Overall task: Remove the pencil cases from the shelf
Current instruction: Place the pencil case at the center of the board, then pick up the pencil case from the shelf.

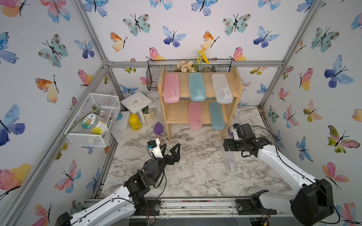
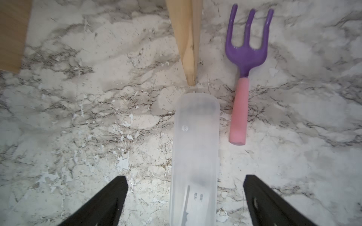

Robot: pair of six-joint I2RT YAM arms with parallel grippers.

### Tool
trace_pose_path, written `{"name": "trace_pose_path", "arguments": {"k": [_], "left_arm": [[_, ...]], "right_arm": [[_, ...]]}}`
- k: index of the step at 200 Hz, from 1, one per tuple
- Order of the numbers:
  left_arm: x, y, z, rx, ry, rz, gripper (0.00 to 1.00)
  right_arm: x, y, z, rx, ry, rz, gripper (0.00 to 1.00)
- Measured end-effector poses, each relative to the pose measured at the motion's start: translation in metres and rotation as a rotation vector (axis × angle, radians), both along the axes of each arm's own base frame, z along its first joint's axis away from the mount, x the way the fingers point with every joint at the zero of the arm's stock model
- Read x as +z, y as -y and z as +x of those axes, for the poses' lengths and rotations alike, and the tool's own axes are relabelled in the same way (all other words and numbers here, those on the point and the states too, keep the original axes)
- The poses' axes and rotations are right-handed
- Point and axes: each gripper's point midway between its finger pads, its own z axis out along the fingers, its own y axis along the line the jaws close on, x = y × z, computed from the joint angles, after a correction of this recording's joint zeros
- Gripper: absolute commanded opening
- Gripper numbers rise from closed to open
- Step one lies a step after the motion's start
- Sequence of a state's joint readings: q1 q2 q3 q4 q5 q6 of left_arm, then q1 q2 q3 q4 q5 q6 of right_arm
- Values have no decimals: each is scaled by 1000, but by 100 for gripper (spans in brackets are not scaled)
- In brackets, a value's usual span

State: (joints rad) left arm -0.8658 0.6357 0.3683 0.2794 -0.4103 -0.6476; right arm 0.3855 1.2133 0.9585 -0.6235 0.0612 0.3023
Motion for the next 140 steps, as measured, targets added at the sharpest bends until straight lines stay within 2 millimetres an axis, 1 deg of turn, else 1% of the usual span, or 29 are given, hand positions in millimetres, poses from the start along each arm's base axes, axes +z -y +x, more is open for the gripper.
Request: {"name": "trace_pose_path", "arguments": {"k": [4,18,38,48,55,57,71,87,93,112,140], "left_arm": [[0,-1,6,3,-11,-38,99],[3,1,19,-29,-41,-160,99],[1,11,36,-83,-89,-272,99],[-3,25,42,-137,-130,-297,99],[-2,34,45,-167,-147,-312,99],[0,39,46,-188,-153,-322,99],[10,60,53,-262,-169,-367,99],[20,77,60,-327,-172,-414,99],[21,82,62,-347,-177,-423,99],[19,91,69,-379,-193,-450,99],[5,97,83,-400,-240,-503,99]], "right_arm": [[6,1,0,-4,17,3,99],[21,5,1,-24,58,5,99],[32,10,3,-50,80,-4,99],[36,11,4,-59,86,-6,99],[38,11,5,-64,90,-4,99],[39,11,5,-66,92,-3,99],[48,10,9,-70,109,7,99],[60,7,14,-76,131,22,99],[64,6,16,-78,139,28,99],[73,5,19,-79,159,39,99],[79,4,22,-80,170,44,99]]}}
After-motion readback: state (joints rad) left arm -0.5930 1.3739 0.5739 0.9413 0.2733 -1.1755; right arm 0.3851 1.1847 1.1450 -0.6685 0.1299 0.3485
